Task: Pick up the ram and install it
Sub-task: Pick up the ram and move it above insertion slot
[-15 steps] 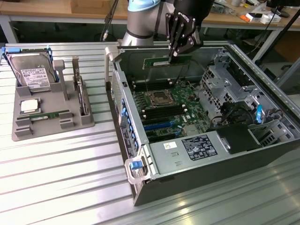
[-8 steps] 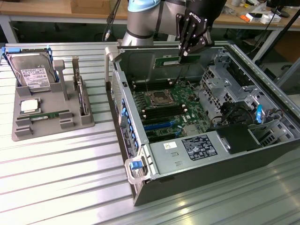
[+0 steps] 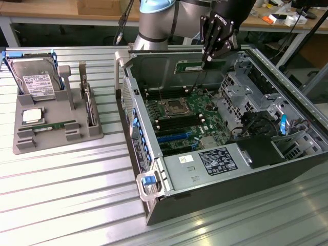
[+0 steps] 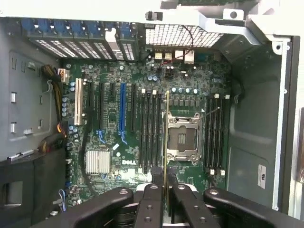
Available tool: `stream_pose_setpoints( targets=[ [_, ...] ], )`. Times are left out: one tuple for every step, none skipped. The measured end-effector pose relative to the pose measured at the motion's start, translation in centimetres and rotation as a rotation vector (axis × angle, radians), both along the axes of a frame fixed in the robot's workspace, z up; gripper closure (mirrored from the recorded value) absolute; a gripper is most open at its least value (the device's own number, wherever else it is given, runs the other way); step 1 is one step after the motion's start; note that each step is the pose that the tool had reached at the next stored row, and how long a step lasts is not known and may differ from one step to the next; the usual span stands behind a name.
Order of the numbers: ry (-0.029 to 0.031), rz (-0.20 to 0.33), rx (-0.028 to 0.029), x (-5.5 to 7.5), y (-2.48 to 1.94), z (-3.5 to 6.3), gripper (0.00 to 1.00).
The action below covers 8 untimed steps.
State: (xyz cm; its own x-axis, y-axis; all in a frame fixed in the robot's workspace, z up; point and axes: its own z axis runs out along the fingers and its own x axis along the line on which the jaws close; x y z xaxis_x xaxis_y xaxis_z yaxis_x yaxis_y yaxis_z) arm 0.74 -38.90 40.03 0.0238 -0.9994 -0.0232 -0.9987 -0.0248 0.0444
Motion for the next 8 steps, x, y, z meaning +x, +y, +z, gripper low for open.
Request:
stream_pose_setpoints(
  targets=[
    [0.0000, -0.009, 0.0000, 0.5, 0.00, -0.05, 0.86],
    [-0.0001, -0.012, 0.0002, 1.0, 0.00, -0.07, 0.86],
    [0.0000, -0.013, 0.0000, 1.2, 0.00, -0.06, 0.86],
    [-0.0001, -0.013, 0.0001, 1.5, 0.00, -0.07, 0.86],
    [0.0000, -0.013, 0.0000, 1.7, 0.00, -0.06, 0.86],
    [0.0000, -0.013, 0.0000, 1.7, 0.00, -0.06, 0.86],
    [0.0000, -0.013, 0.0000, 1.7, 0.00, -0.06, 0.86],
    [-0.0001, -0.013, 0.0000, 1.7, 0.00, -0.06, 0.86]
  ],
)
